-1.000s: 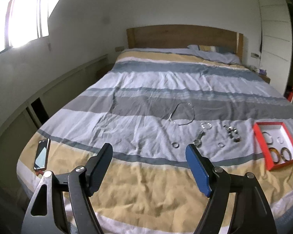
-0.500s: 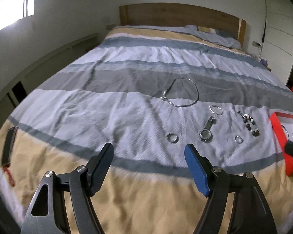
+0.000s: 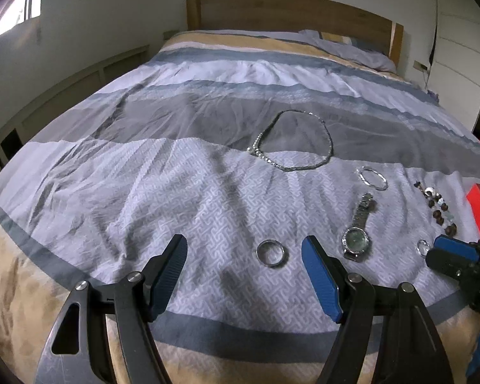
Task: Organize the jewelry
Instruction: 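Grasp a small silver ring with the left tool while the right tool grasps another ring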
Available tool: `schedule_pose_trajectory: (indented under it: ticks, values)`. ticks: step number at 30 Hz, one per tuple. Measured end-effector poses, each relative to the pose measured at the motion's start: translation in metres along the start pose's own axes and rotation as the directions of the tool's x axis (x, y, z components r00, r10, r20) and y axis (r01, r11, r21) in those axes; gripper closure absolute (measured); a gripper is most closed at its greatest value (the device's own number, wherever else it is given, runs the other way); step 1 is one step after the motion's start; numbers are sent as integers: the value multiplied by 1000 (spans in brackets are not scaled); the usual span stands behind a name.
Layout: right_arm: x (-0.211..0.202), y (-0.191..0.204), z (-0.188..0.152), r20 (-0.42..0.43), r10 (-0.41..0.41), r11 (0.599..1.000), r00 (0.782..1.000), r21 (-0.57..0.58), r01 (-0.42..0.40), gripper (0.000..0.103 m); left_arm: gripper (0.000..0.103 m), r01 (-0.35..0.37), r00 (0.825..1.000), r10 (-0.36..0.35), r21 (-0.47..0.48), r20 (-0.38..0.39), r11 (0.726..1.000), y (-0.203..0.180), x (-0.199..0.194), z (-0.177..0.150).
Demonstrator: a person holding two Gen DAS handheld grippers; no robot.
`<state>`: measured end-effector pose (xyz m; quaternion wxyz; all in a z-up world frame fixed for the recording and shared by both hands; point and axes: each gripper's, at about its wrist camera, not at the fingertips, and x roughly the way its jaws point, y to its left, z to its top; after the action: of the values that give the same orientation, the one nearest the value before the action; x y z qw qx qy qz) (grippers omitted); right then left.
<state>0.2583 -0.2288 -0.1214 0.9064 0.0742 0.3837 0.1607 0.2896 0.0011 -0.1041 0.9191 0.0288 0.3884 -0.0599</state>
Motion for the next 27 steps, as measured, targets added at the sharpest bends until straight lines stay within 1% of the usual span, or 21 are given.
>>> schedule_pose_trajectory:
  ticks: [4, 8, 13, 20, 22, 25, 27]
  values:
    - [5, -1, 1, -3, 2, 1000, 1000, 4, -2, 71, 30, 7, 1000, -7, -9, -10, 1000, 1, 8, -1]
    - [12, 3, 1, -11, -11, 1000, 1000, -14, 10, 71, 43, 24, 999, -25, -20, -35, 1000, 4, 17, -4]
    - [18, 8, -1, -12, -30, 999, 999, -46, 29, 71, 43, 31, 999, -31, -16, -43, 999, 3, 24, -5]
    - [20, 6, -3, -4, -23, 999, 1000, -44, 22, 71, 43, 44, 999, -44, 13, -29, 999, -3, 25, -6]
    - [20, 5, -4, 0, -18, 999, 1000, -41, 18, 72, 46, 44, 999, -43, 29, -26, 999, -7, 26, -7]
    - [20, 3, -5, 5, -13, 999, 1000, -37, 14, 74, 55, 50, 999, -49, 42, -23, 998, -10, 27, -7]
    - [20, 1, -5, 6, -5, 1000, 1000, -27, 5, 82, 63, 59, 998, -58, 48, -24, 997, -12, 29, -8]
